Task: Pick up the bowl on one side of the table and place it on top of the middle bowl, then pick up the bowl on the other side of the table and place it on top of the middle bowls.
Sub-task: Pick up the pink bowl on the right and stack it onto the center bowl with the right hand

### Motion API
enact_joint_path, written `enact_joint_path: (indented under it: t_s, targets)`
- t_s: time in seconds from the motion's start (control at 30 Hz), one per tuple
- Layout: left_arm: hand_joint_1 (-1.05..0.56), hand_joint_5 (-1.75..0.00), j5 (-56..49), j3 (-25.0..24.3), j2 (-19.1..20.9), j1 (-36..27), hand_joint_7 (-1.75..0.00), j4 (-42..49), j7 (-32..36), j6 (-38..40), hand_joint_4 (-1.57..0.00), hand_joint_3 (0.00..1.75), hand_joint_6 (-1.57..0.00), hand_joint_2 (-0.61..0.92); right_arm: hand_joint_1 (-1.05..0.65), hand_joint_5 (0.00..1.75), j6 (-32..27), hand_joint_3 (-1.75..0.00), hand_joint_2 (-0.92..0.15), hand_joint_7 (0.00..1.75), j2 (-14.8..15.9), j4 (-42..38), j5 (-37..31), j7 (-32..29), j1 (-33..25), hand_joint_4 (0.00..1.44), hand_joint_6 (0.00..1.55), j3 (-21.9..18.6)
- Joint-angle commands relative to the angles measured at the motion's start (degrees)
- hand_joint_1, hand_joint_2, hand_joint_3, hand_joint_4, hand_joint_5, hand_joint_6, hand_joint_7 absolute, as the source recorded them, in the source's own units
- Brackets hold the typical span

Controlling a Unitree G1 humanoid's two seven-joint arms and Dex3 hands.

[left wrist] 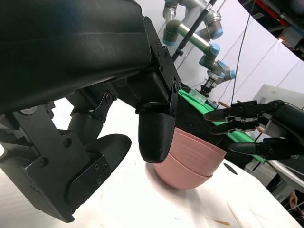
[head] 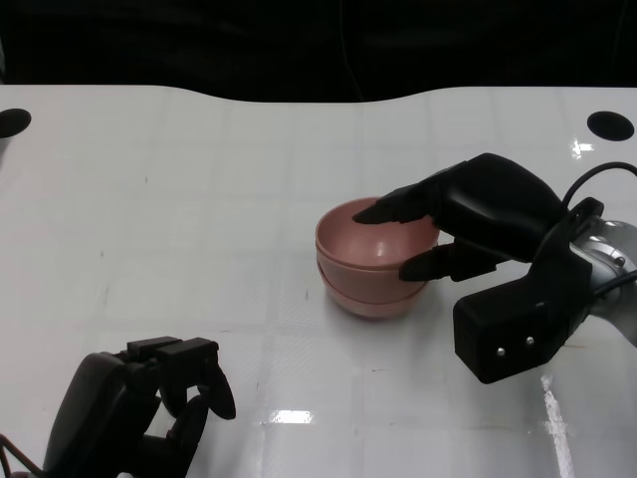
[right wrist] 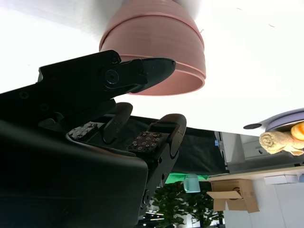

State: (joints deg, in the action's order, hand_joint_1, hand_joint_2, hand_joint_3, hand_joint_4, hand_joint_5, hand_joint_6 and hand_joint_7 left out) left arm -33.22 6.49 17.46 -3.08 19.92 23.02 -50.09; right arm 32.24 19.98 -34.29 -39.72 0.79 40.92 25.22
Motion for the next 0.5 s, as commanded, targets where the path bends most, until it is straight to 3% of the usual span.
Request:
enact_joint_path:
  t_s: [0.03,0.27,0.5]
  targets:
    - [-0.08,-1.69,0.5,-0.1,0.7,0.4,-1.48,0.4,-0.3,-0.6,-0.9,1.62,-0.84,0.24,-0.66,0.03,-0.1,-0.23,-0.92,0.0,1.3,0.9,0.5,0.7,-0.5,0.58,0.51,-0.4]
    - [-0.07,-1.69,0.3,-0.1,0.8,0.4,-1.49,0.3,-0.2,-0.5,-0.9,1.62,-0.84,0.24,-0.71,0.0,-1.0,-0.26,-0.92,0.0,2.0,3.6,0.8,1.2,-1.8,0.43,0.38,-1.1]
    - [-0.07,-1.68,0.0,-0.1,0.8,0.4,-1.48,0.2,0.0,-0.6,-0.91,1.62,-0.85,0.24,-0.71,0.0,-0.5,-0.24,-0.92,0.02,3.8,7.9,1.1,1.9,-5.3,0.41,0.41,-1.4]
